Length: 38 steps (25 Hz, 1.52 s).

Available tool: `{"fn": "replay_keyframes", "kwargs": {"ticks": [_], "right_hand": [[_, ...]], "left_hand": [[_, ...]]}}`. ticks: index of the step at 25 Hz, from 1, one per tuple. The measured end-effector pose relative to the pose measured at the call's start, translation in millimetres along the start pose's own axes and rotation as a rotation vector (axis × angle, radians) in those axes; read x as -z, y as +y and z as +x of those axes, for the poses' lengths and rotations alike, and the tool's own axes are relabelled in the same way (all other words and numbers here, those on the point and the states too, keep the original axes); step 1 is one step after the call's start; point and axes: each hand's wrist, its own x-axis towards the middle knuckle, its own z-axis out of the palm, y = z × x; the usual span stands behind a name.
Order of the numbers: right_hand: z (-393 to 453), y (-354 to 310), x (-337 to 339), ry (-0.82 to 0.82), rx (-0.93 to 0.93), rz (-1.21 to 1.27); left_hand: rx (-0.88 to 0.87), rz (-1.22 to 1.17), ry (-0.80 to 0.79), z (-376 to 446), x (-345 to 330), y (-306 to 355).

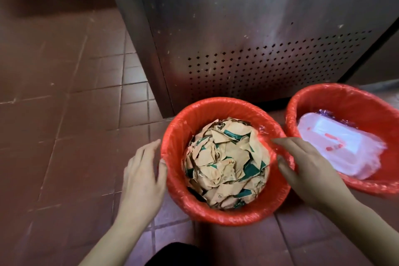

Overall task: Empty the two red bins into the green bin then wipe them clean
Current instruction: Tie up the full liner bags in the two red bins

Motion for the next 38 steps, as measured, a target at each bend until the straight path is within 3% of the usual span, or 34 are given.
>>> {"fn": "replay_keyframes", "kwargs": {"ticks": [6, 13, 19, 28, 30, 33, 38], "right_hand": [[27, -56, -19, -0.067, 0.138, 0.061], [58, -114, -54, -0.157, 0.195, 0.062], [64, -134, -76, -0.181, 0.174, 0.076], [58, -132, -76, -0.206, 0.169, 0.073], [56, -130, -77, -0.220, 0.182, 0.059], [53, -127, -77, -0.223, 0.198, 0.033], [48, -130, -76, -0.241, 0.259, -0.030]], "left_hand": [[0.031, -0.073, 0.033, -6, -2, -42], [0.171, -0.386, 0.096, -3, -21, -84], [0.312, -0.499, -0.002, -12, -50, -91], [0.532, -0.412, -0.192, 13, -69, -81], [0.600, -0.540, -0.133, 14, -74, -75], [0.700, -0.863, 0.107, 15, -73, -70], [0.444, -0.958, 0.319, 17, -39, -58]]}}
